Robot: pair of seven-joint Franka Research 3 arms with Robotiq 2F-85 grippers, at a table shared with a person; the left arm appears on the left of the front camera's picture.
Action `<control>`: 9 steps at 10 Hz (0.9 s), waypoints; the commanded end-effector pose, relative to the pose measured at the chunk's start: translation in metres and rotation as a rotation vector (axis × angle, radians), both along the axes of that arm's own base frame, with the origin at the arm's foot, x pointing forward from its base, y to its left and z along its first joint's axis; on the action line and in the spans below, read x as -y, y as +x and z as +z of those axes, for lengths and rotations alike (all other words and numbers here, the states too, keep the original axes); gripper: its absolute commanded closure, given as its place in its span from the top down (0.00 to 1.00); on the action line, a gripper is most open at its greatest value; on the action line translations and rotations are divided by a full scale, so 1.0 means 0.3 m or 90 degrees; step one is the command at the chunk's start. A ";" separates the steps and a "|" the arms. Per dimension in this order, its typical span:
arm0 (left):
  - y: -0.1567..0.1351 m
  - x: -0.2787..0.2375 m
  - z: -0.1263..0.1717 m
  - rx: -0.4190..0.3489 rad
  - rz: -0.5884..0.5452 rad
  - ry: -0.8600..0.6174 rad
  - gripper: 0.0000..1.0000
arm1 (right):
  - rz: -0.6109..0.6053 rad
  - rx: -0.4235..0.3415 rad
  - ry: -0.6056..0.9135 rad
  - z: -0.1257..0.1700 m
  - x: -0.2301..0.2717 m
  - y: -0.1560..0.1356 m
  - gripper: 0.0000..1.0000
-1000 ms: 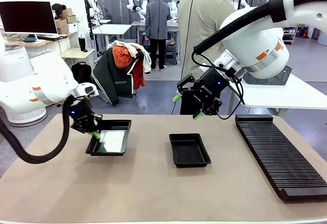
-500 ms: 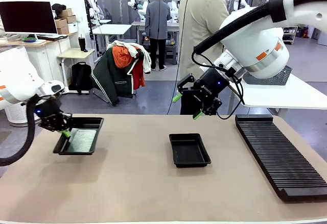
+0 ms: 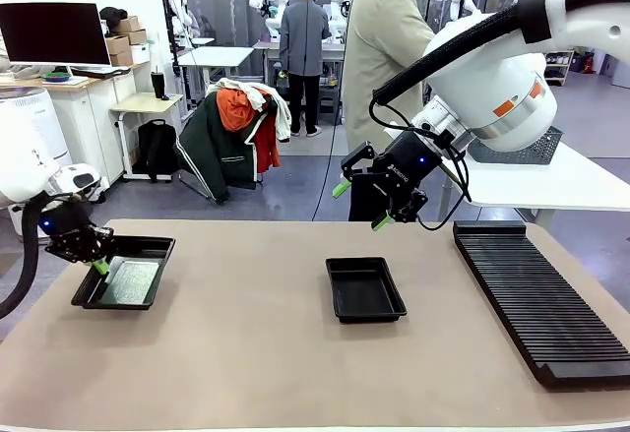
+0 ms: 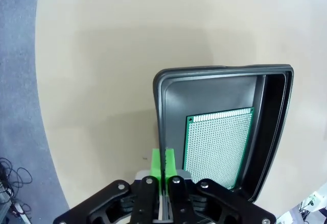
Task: Inspect and transfer BCBs to ESD trays.
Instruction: Pick up the ESD tray and place it on the left side of the table.
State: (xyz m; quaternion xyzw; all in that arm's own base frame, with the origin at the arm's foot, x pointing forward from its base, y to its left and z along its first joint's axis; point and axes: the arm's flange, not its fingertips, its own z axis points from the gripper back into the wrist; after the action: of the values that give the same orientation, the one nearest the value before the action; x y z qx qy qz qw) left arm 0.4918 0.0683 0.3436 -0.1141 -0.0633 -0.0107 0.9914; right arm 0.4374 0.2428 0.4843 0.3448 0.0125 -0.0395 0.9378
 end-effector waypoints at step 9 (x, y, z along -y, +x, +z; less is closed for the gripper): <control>0.031 -0.023 -0.089 -0.025 -0.012 0.002 0.03 | 0.000 0.000 -0.011 0.002 -0.003 0.009 1.00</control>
State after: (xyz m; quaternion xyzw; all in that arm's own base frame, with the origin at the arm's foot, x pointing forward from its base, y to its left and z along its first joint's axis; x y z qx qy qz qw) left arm 0.5020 0.0735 0.3149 -0.1134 -0.0410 -0.0199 0.9925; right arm 0.4374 0.2428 0.4843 0.3448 0.0124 -0.0395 0.9378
